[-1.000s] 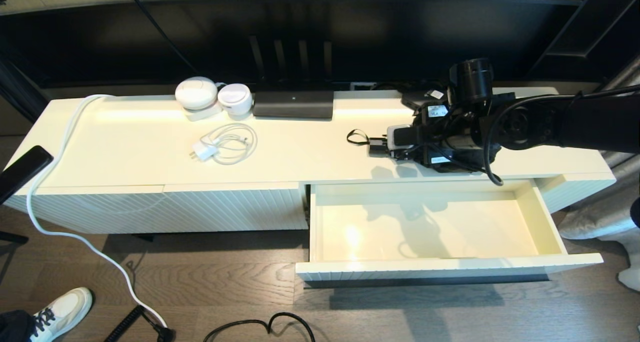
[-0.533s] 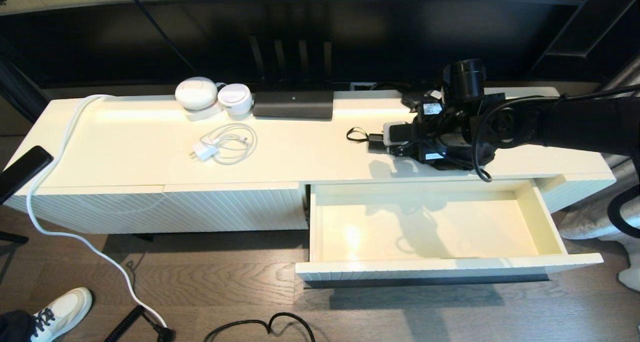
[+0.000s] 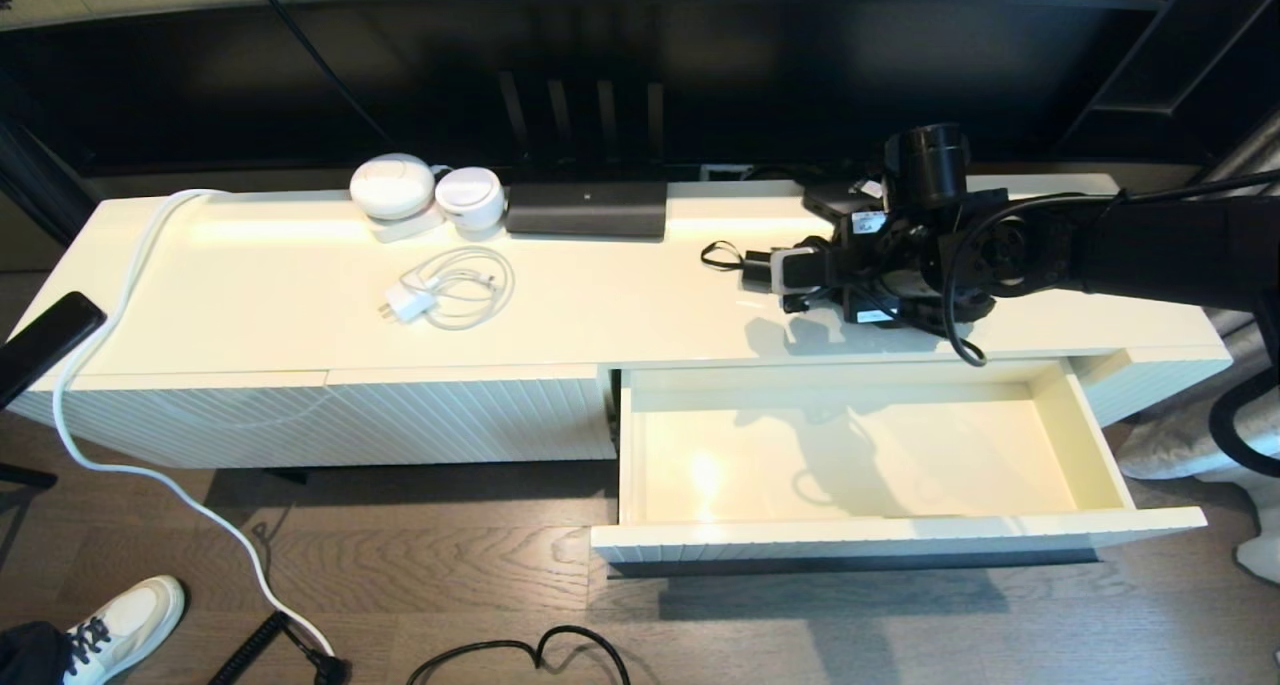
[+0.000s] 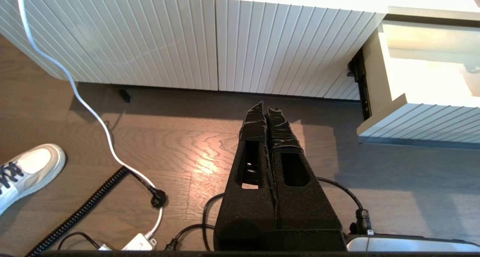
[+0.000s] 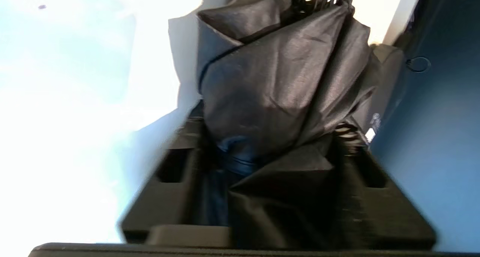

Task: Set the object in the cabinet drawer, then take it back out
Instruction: Put the umbrella in the drawer

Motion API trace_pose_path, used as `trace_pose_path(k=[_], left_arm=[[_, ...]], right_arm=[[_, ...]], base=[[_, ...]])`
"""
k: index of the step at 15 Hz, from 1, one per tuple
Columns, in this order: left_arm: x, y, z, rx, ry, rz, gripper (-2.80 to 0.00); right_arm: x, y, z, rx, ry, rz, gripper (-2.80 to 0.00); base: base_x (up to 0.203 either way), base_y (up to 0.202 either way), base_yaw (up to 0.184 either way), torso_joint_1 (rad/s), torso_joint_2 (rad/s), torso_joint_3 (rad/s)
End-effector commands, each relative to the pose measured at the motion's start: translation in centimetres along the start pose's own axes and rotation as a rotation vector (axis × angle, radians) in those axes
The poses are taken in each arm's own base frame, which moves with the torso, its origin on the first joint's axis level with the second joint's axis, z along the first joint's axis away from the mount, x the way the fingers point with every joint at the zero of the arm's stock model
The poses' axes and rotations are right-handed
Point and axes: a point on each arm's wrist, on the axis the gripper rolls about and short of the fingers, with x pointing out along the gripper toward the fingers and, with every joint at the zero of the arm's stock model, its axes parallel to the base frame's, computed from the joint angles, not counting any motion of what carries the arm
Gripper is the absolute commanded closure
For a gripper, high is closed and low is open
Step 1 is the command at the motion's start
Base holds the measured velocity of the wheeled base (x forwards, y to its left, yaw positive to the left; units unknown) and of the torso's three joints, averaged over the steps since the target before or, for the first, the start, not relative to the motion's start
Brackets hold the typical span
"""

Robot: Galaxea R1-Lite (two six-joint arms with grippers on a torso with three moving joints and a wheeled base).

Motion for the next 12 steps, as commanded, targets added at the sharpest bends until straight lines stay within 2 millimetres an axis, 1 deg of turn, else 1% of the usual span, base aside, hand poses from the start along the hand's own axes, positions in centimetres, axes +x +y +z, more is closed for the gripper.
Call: trace_pose_path(k=[1,4,7,10,12], left_arm=[[0.0,0.0,0.0,-0.001,-0.001,0.000,0.00],[0.0,0.0,0.0,-0.001,-0.001,0.000,0.00],[0.0,0.0,0.0,-0.001,-0.001,0.000,0.00],[0.0,0.0,0.0,-0.001,-0.001,0.000,0.00],[0.0,0.0,0.0,-0.001,-0.001,0.000,0.00]], right_arm=[[-0.2,0.0,0.0,-0.008,0.001,0.003,0.00],[-0.2,-0.1,0.0,-0.008,0.001,0.000,0.00],[-1.6,-1.0,-0.1,-0.003,0.021,-0.023,0.00],[-4.9,-2.3,-0.4,-0.010,0.073,-0.021,0.00],[-7.3,-2.4,-0.5,-0.020,0.069,-0.003,0.00]], base=[[0.000,0.000,0.000,0.000,0.00,0.000],[0.000,0.000,0.000,0.000,0.00,0.000],[0.000,0.000,0.000,0.000,0.00,0.000],[0.000,0.000,0.000,0.000,0.00,0.000],[0.000,0.000,0.000,0.000,0.00,0.000]])
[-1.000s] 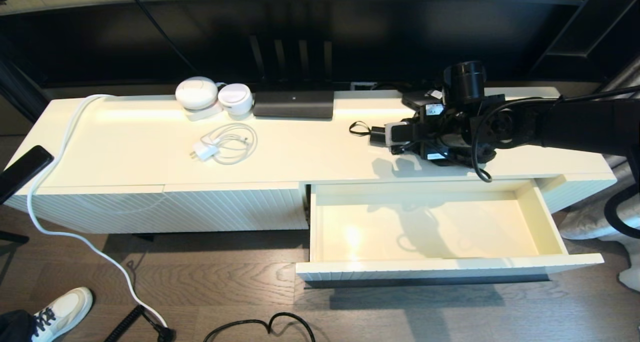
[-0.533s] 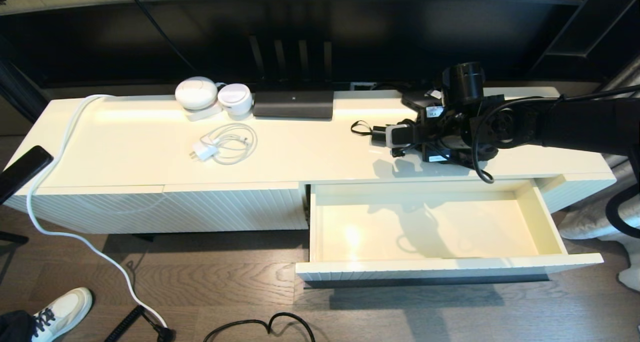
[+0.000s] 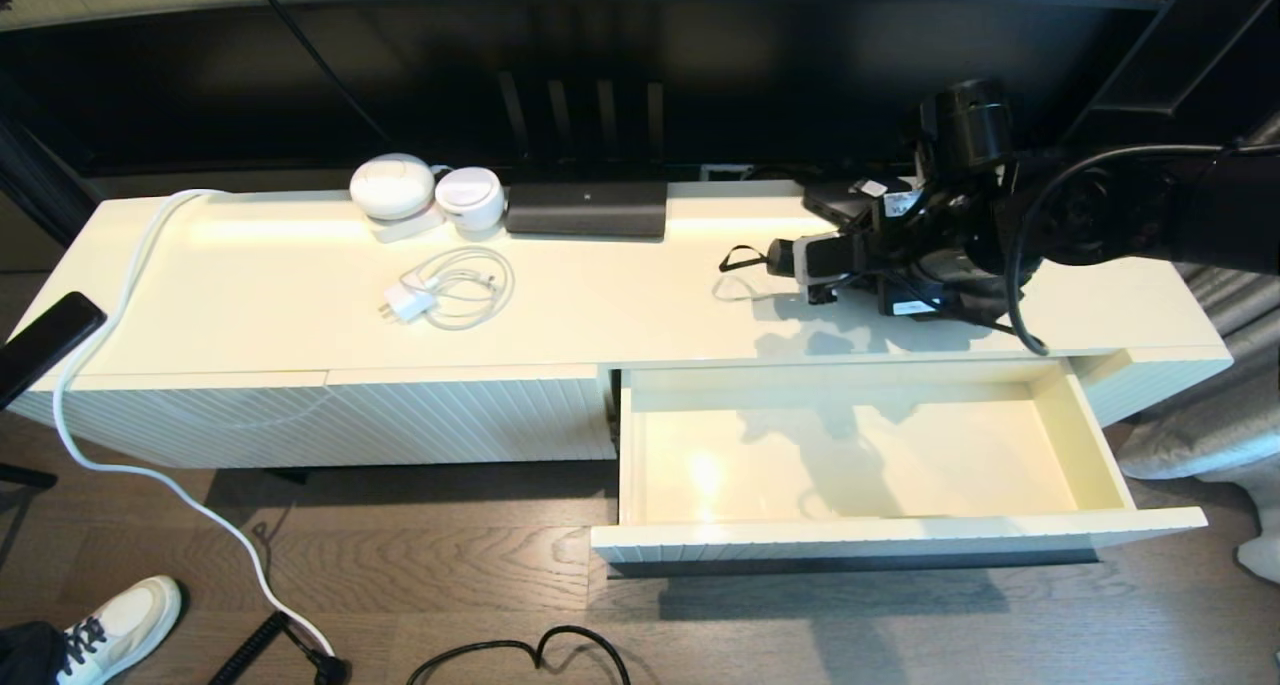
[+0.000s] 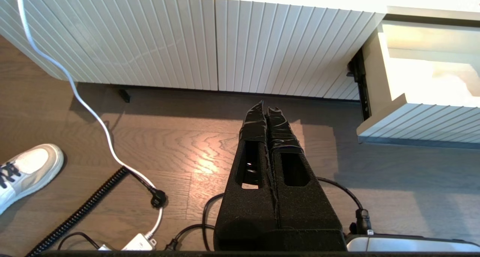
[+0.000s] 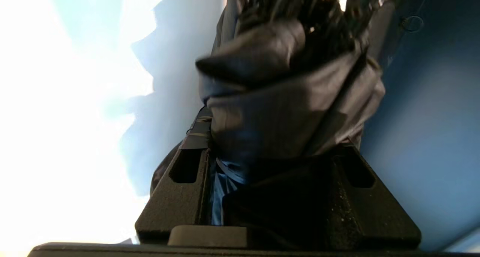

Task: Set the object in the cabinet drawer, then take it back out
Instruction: Put the umbrella in the drawer

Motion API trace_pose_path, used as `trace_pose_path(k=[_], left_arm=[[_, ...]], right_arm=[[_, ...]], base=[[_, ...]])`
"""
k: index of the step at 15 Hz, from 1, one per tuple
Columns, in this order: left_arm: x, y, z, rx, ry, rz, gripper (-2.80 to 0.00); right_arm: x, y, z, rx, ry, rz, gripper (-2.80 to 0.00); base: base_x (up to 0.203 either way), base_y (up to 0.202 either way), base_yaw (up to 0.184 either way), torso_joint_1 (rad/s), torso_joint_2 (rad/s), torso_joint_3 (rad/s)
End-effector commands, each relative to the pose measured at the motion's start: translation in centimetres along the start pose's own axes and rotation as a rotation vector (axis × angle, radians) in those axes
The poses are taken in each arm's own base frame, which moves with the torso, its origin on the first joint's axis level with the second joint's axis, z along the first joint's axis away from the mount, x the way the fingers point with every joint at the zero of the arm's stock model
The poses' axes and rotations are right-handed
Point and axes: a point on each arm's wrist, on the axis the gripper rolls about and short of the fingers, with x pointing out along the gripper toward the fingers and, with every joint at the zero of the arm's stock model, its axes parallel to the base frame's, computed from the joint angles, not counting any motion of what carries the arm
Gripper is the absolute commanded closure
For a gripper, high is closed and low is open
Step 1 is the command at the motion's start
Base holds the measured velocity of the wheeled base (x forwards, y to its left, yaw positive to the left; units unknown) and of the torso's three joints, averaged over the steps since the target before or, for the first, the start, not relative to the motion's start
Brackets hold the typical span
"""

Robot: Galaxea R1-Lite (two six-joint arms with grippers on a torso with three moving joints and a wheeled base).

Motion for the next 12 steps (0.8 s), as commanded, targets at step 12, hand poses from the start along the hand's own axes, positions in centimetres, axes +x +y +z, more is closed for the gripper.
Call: trace_pose_path(k=[12], left_arm=[[0.0,0.0,0.0,-0.001,-0.001,0.000,0.00]], right_arm=[[-10.2,6.1,-1.1,0.101,0.029,0.117,0.00]], base=[[0.000,0.000,0.000,0.000,0.00,0.000]])
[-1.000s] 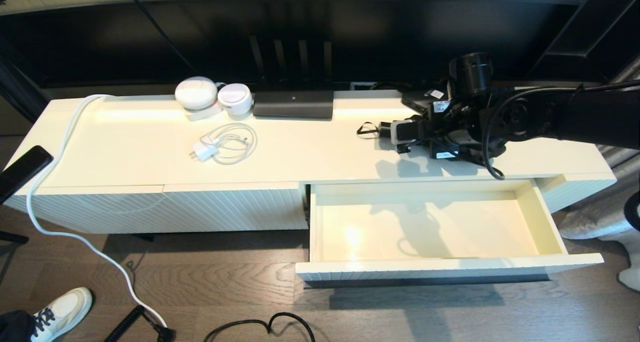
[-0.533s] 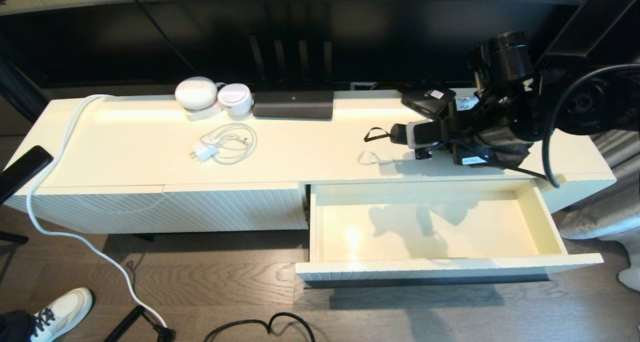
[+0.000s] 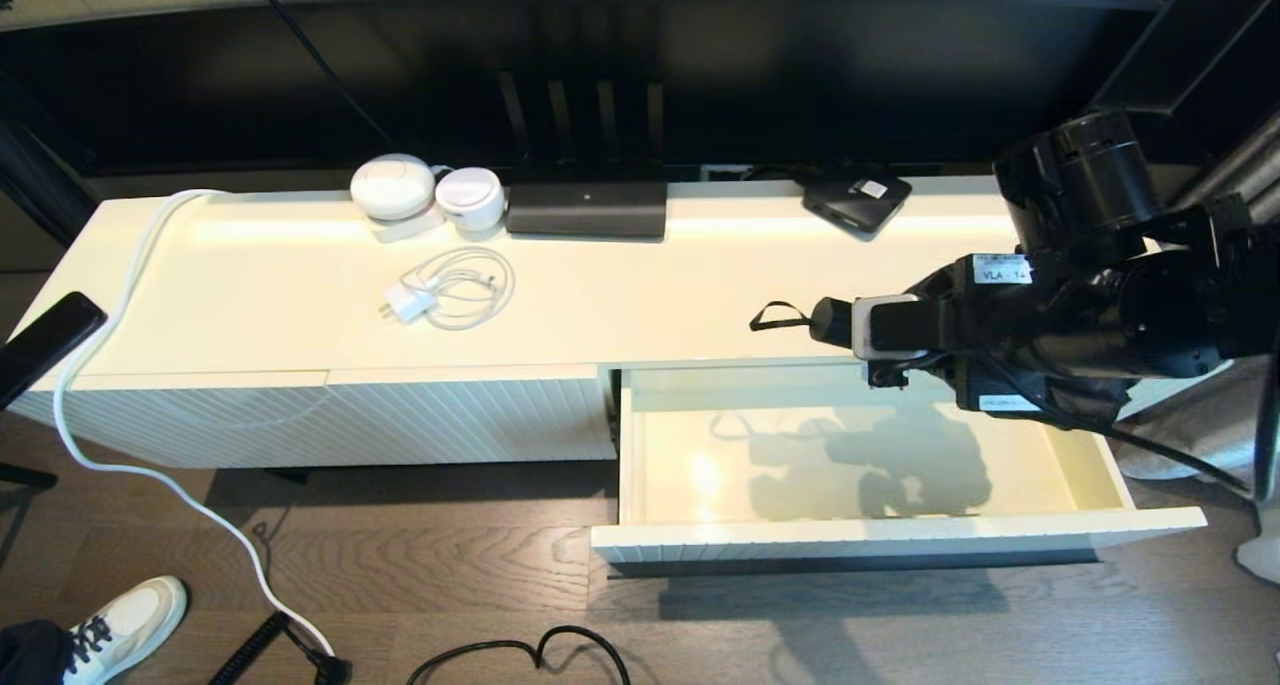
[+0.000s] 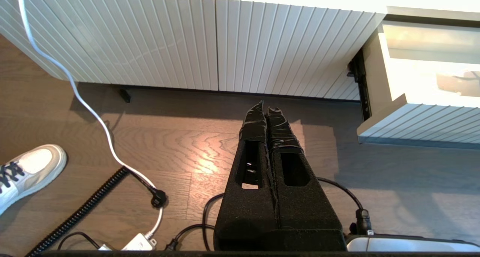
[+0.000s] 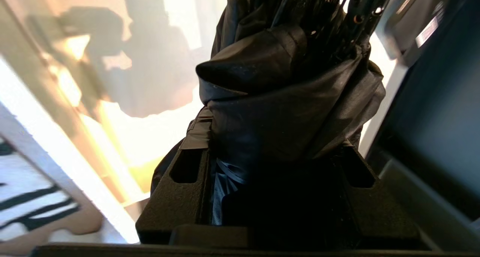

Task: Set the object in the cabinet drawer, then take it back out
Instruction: Put the umbrella in the drawer

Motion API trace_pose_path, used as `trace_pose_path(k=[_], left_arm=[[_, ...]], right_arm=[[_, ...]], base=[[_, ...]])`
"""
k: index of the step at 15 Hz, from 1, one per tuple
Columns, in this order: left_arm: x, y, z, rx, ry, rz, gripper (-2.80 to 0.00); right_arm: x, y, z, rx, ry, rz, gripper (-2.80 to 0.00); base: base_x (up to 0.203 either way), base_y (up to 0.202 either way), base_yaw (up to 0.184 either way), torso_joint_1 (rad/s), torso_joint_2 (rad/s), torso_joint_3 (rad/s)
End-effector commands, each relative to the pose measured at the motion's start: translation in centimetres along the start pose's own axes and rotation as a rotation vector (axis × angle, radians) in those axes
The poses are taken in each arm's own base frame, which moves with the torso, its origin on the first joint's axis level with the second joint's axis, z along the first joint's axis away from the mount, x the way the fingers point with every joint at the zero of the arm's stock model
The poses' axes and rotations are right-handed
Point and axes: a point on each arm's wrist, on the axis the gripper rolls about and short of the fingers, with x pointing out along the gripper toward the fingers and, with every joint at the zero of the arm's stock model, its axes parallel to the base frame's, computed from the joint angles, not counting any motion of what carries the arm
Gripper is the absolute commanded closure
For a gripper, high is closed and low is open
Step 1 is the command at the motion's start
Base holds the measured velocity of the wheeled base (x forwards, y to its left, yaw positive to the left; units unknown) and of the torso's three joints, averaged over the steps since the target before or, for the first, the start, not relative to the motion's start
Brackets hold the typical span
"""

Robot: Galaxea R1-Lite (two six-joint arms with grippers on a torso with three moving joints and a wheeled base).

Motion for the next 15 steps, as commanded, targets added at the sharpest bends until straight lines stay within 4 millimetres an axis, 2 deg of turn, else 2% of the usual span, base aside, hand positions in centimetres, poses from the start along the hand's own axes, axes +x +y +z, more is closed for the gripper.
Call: trace_pose_path(k=[1,3,7,10,12,15], left_arm=[[0.0,0.0,0.0,-0.001,-0.001,0.000,0.00],[0.0,0.0,0.0,-0.001,-0.001,0.000,0.00],[0.0,0.0,0.0,-0.001,-0.001,0.000,0.00],[0.0,0.0,0.0,-0.001,-0.001,0.000,0.00],[0.0,0.0,0.0,-0.001,-0.001,0.000,0.00],[0.0,0.0,0.0,-0.001,-0.001,0.000,0.00]], right_arm=[[-0.4,1.1,-0.2,-0.005,0.003,0.023,0.00],[0.5,3.1,0.1,0.000,0.015,0.074,0.00],[3.0,5.3,0.9,0.030,0.021,0.109,0.00],[4.6,6.2,1.4,0.024,0.029,0.130,0.00],[6.0,6.2,2.0,0.033,0.018,0.110,0.00],[7.1,6.2,2.2,0.007,-0.006,0.115,0.00]], base=[[0.000,0.000,0.000,0.000,0.00,0.000],[0.000,0.000,0.000,0.000,0.00,0.000],[0.000,0.000,0.000,0.000,0.00,0.000],[0.000,0.000,0.000,0.000,0.00,0.000],[0.000,0.000,0.000,0.000,0.00,0.000],[0.000,0.000,0.000,0.000,0.00,0.000]])
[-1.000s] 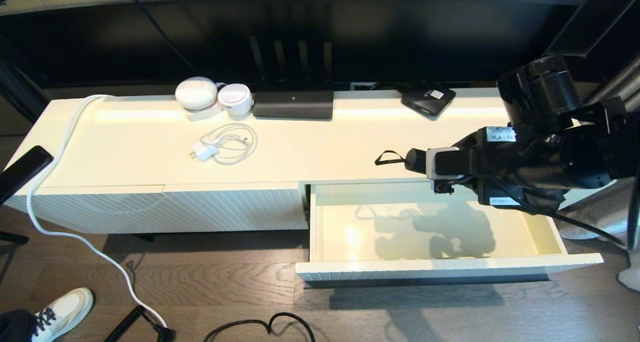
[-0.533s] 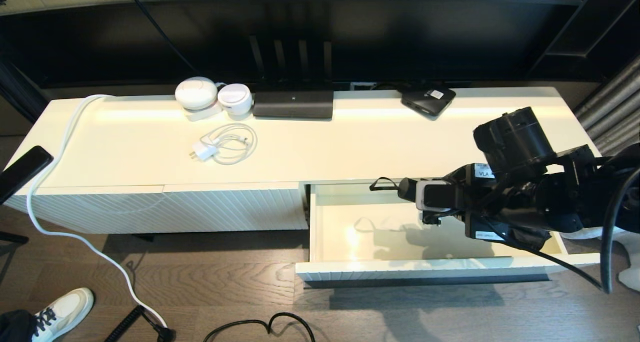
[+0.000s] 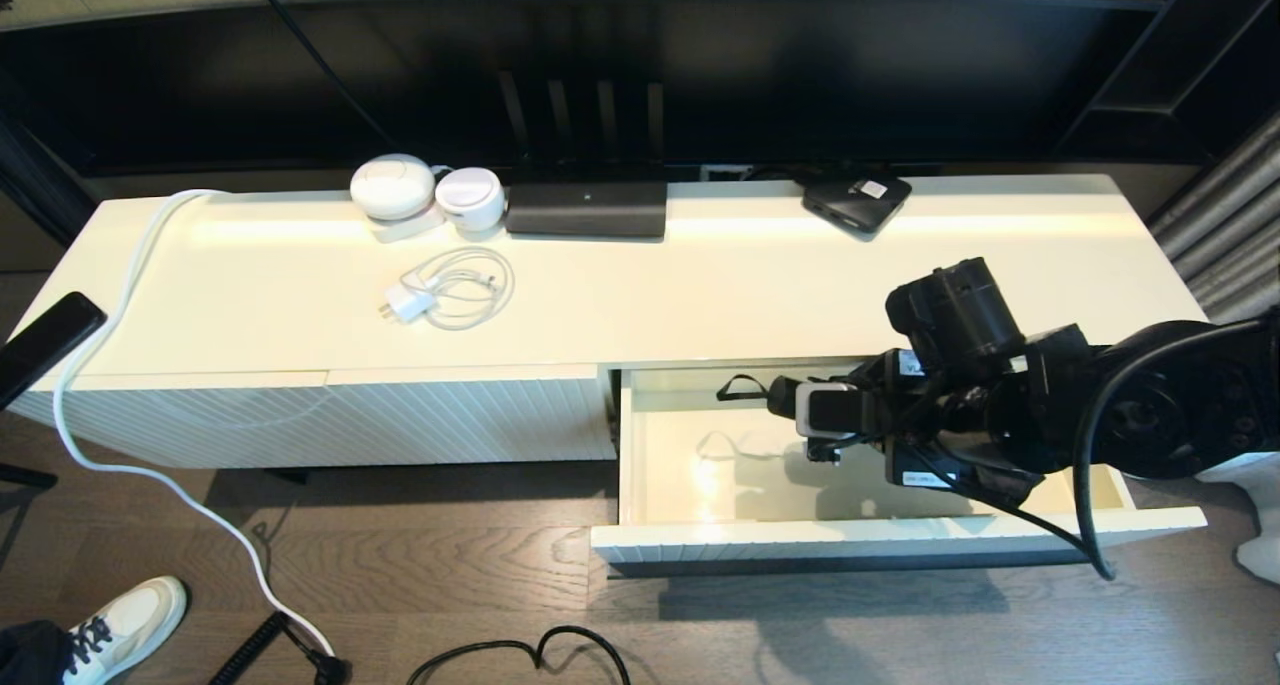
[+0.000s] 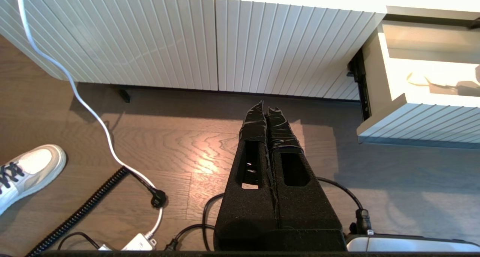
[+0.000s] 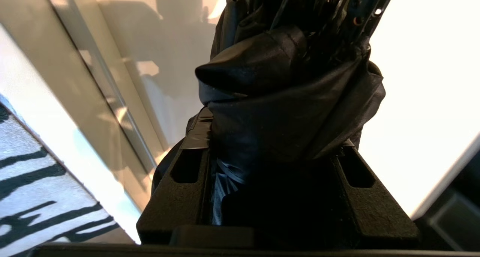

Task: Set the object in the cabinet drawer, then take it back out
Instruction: Put the umbrella in the drawer

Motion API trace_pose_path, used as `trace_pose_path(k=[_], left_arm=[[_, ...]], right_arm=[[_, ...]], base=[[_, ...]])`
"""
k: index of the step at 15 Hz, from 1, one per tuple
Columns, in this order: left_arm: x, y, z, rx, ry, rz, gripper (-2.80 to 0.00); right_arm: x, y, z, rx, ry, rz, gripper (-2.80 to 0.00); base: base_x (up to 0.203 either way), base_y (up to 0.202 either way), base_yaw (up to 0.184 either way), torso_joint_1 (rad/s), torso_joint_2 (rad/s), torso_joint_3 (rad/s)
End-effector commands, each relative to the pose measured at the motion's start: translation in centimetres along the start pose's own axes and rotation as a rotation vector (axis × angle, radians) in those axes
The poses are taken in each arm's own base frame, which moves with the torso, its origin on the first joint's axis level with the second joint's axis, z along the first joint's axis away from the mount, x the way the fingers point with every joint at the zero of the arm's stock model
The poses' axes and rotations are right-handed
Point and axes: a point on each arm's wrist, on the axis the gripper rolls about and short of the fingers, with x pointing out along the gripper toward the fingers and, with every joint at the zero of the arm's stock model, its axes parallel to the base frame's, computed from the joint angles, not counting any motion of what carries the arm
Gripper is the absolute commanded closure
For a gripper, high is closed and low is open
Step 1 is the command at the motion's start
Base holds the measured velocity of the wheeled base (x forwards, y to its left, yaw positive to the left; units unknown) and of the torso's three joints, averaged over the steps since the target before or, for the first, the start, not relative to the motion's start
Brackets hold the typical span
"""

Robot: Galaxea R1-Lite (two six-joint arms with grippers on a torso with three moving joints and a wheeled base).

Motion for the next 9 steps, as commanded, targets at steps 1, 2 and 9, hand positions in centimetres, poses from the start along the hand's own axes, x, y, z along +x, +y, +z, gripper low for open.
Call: trace_pose_path(k=[1,2,9], left_arm=[[0.0,0.0,0.0,-0.001,-0.001,0.000,0.00],[0.0,0.0,0.0,-0.001,-0.001,0.000,0.00],[0.0,0.0,0.0,-0.001,-0.001,0.000,0.00]], right_arm=[[1.2,0.5,0.1,-0.025,0.011,0.026,0.00],[1.4,0.7,0.0,-0.028,0.009,0.028,0.00],[3.1,1.5,0.4,-0.033,0.002,0.023,0.00]], base=[[0.000,0.000,0.000,0.000,0.00,0.000],[0.000,0.000,0.000,0.000,0.00,0.000],[0.000,0.000,0.000,0.000,0.00,0.000]])
